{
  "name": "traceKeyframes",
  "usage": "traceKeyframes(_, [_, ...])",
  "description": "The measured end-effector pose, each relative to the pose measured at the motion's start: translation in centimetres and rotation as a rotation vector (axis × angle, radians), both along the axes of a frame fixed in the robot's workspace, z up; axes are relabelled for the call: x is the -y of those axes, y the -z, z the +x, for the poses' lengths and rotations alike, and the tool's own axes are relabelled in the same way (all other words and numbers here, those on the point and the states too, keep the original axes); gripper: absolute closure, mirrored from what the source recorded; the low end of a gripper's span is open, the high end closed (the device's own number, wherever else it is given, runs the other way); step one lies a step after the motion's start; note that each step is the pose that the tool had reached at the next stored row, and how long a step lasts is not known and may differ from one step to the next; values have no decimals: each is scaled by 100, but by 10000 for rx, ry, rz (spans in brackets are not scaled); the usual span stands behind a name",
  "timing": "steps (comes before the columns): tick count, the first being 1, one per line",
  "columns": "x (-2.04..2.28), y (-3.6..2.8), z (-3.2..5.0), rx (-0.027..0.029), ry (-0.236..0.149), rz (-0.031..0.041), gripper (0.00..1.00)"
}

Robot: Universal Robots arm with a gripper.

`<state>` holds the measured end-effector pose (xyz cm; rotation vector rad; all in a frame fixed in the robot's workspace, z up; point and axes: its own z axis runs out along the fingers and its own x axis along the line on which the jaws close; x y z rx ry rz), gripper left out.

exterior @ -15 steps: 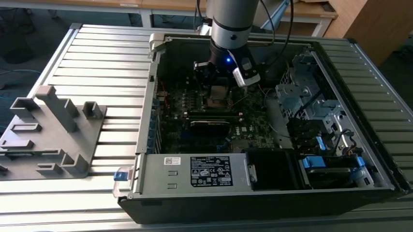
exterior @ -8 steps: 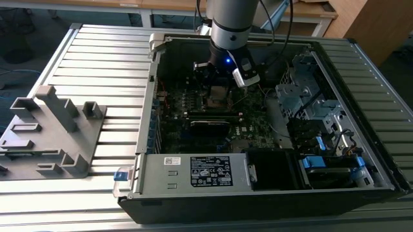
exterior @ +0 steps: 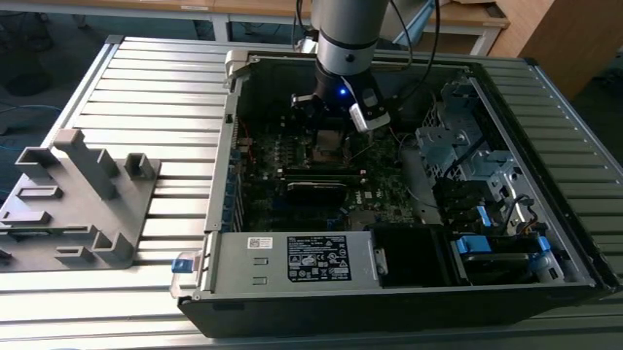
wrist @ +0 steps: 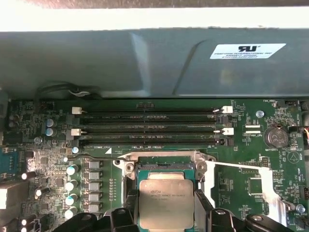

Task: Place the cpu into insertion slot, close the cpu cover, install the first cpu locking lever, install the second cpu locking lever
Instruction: 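Place the cpu into insertion slot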

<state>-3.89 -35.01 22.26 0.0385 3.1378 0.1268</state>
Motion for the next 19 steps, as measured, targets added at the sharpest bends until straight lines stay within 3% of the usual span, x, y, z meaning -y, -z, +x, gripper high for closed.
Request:
traceKeyframes(11, [0,23,0,0,10,-29,46])
traceKeyframes(13, [0,27,0,1,157,-28,46])
traceKeyframes(17, [0,36,0,-1,809,-29,46])
traceKeyframes(19, [0,37,0,-3,911,-30,46])
